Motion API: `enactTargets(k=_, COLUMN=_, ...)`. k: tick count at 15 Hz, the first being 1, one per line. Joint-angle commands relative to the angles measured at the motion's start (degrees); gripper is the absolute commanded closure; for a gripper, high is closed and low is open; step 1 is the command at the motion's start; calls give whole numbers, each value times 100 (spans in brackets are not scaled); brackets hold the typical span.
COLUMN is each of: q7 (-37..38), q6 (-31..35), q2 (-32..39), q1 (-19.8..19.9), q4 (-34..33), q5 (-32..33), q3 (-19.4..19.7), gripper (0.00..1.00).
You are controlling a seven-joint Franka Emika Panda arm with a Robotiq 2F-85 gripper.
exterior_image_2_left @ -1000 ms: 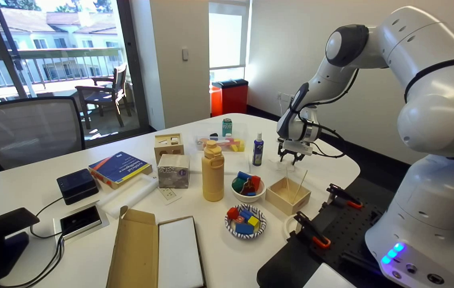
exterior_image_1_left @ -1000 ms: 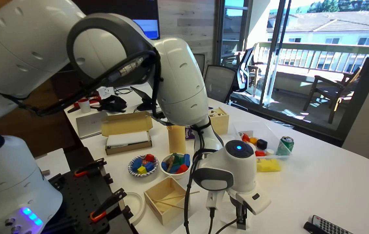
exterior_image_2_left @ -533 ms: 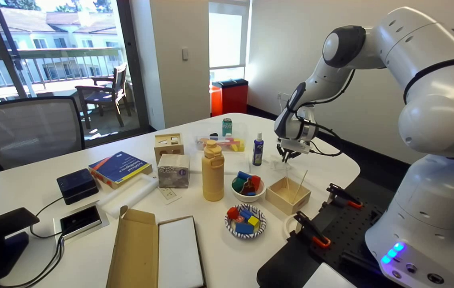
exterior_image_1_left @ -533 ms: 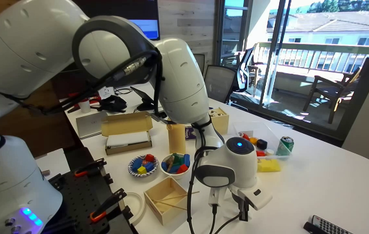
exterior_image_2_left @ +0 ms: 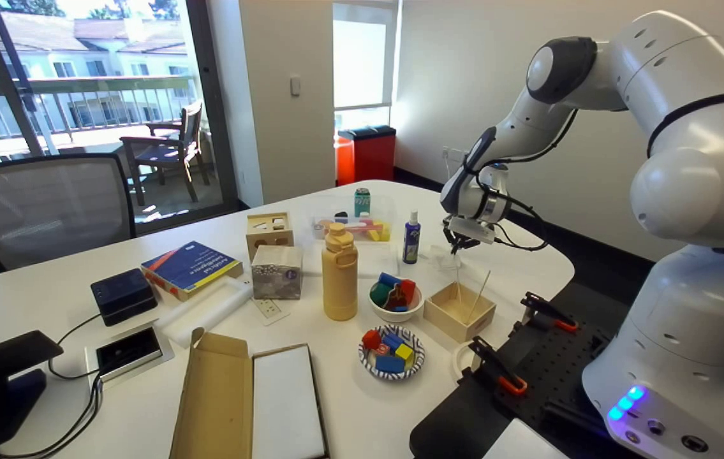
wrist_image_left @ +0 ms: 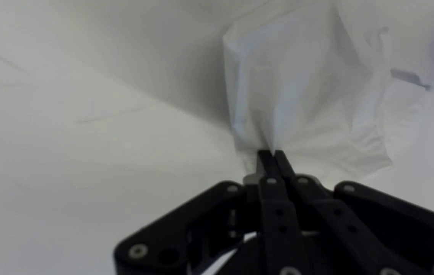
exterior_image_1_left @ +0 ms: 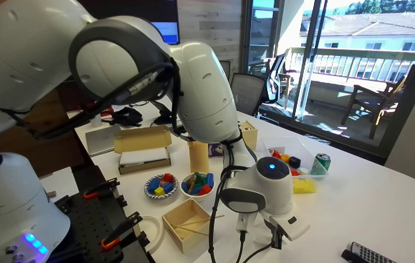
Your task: Unfold the white napkin on the right.
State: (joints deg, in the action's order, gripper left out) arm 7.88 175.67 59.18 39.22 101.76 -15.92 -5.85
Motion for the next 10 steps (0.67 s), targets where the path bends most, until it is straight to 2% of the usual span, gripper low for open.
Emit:
enactTargets(k=1, q7=-728, q6=366, q2=-167, q1=1395, q4=372, q5=-174, q3=-1234, gripper=100)
enactTargets(k=5, q7=-1895, q6=405, q2=76, q1=3179, q4=583, q5=-296, q3=-2813, gripper=100)
enactTargets(k=7, q7=-2072, q6=368, q2=202, q1=4105, q4=885, q5=106, q3=-3493, gripper=100)
enactTargets(k=8, q7=-2115, q6=313, q2=192, q1=4437, q4=1064, q5=187, q3=-3706, gripper=100)
enactTargets(k=10, q7=-1945, q6=206, q2=10, q1=4831, q4=1442, q5=349, q3=-3880, gripper=100)
